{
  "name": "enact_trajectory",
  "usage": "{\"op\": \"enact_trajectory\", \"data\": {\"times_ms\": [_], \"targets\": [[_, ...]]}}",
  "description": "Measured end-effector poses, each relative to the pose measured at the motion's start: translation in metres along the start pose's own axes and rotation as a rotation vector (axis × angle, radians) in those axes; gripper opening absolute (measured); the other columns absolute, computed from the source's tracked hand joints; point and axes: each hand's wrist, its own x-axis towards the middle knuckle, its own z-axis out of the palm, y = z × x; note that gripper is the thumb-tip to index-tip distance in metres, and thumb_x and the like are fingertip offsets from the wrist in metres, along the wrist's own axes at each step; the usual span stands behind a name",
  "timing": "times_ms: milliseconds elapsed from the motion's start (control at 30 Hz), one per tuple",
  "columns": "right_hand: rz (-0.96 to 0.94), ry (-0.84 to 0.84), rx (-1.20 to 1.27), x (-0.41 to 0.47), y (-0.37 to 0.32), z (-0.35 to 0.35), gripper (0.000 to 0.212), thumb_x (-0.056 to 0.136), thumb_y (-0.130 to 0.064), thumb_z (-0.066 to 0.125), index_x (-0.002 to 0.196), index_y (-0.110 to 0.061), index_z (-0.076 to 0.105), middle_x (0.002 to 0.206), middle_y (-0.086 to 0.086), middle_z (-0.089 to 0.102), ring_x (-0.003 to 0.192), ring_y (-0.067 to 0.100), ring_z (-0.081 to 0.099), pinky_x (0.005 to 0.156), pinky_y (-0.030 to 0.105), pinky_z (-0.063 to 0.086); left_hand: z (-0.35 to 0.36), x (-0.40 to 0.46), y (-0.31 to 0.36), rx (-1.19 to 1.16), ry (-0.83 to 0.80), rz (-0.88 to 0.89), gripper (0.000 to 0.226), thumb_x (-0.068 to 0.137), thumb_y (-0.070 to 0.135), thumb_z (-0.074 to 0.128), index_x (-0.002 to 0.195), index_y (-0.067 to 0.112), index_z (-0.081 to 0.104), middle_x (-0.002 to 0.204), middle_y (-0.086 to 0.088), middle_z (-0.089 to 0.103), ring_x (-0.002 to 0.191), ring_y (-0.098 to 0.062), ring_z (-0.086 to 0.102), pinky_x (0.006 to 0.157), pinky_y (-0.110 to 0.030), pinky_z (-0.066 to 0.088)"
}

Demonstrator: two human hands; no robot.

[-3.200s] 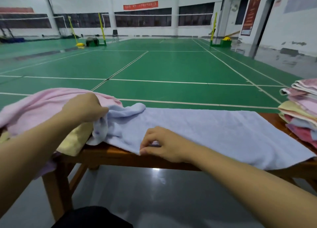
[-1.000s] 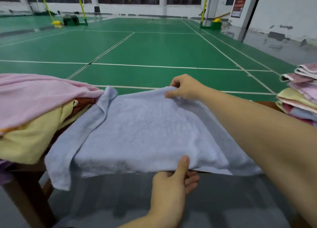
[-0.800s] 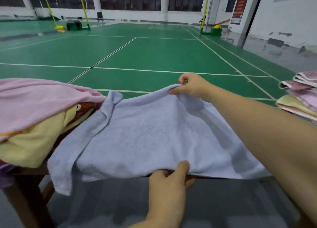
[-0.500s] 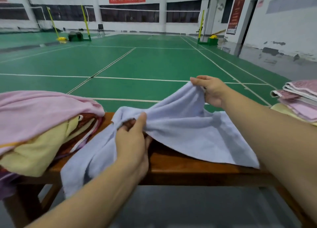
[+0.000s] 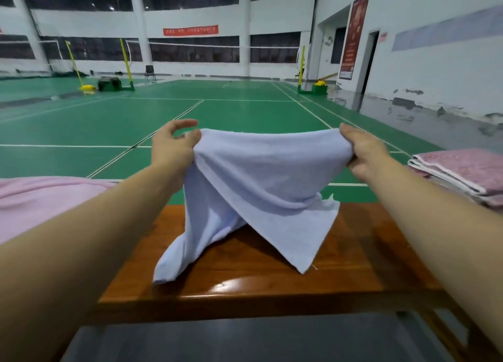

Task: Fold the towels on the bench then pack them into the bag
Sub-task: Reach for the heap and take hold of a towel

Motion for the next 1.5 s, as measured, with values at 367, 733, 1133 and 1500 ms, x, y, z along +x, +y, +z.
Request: {"op": "enact_trajectory", "data": {"times_ms": [367, 733, 1133, 1500], "targets": [[-0.241, -0.152, 0.112, -0.028, -0.064, 0.023, 0.02, 0.094, -0.001, 0.066, 0.105, -0.015, 0.075, 0.116, 0.01, 0.073, 0.097, 0.023, 0.07, 0.083, 0.034, 0.061, -0.007, 0.052, 0.083, 0.135, -0.083, 0.225, 0.038, 0.095, -0.002, 0.062, 0.13, 0.015, 0.065, 0.12, -0.006, 0.068, 0.087, -0.009, 0.061, 0.084, -0.023, 0.052], [-0.513, 0.008, -0.026, -0.042, -0.092, 0.019, 0.022, 0.084, -0.016, 0.082, 0.105, -0.019, 0.08, 0.101, -0.009, 0.078, 0.105, 0.011, 0.07, 0.101, 0.031, 0.055, -0.015, 0.032, 0.107, 0.044, -0.003, 0.348, 0.027, 0.094, 0.007, 0.069, 0.11, 0.028, 0.072, 0.112, 0.001, 0.071, 0.095, -0.011, 0.063, 0.094, -0.021, 0.054], [-0.591, 0.063, -0.103, -0.044, -0.076, 0.022, 0.015, 0.087, -0.017, 0.079, 0.101, -0.021, 0.079, 0.102, -0.005, 0.077, 0.099, 0.009, 0.07, 0.097, 0.036, 0.057, -0.022, 0.028, 0.093, -0.047, 0.007, 0.302, 0.02, 0.09, 0.017, 0.077, 0.106, 0.028, 0.074, 0.112, -0.002, 0.074, 0.1, -0.016, 0.069, 0.086, -0.039, 0.061], [-0.742, 0.004, -0.662, -0.147, 0.004, -0.033, 0.042, 0.094, -0.018, 0.071, 0.134, -0.024, 0.063, 0.13, -0.012, 0.058, 0.117, -0.001, 0.051, 0.097, 0.006, 0.037, -0.057, -0.077, 0.028, 0.278, -0.065, 0.366, 0.031, 0.099, 0.02, 0.063, 0.126, 0.034, 0.067, 0.124, 0.013, 0.065, 0.113, -0.003, 0.06, 0.101, -0.025, 0.045]]}}
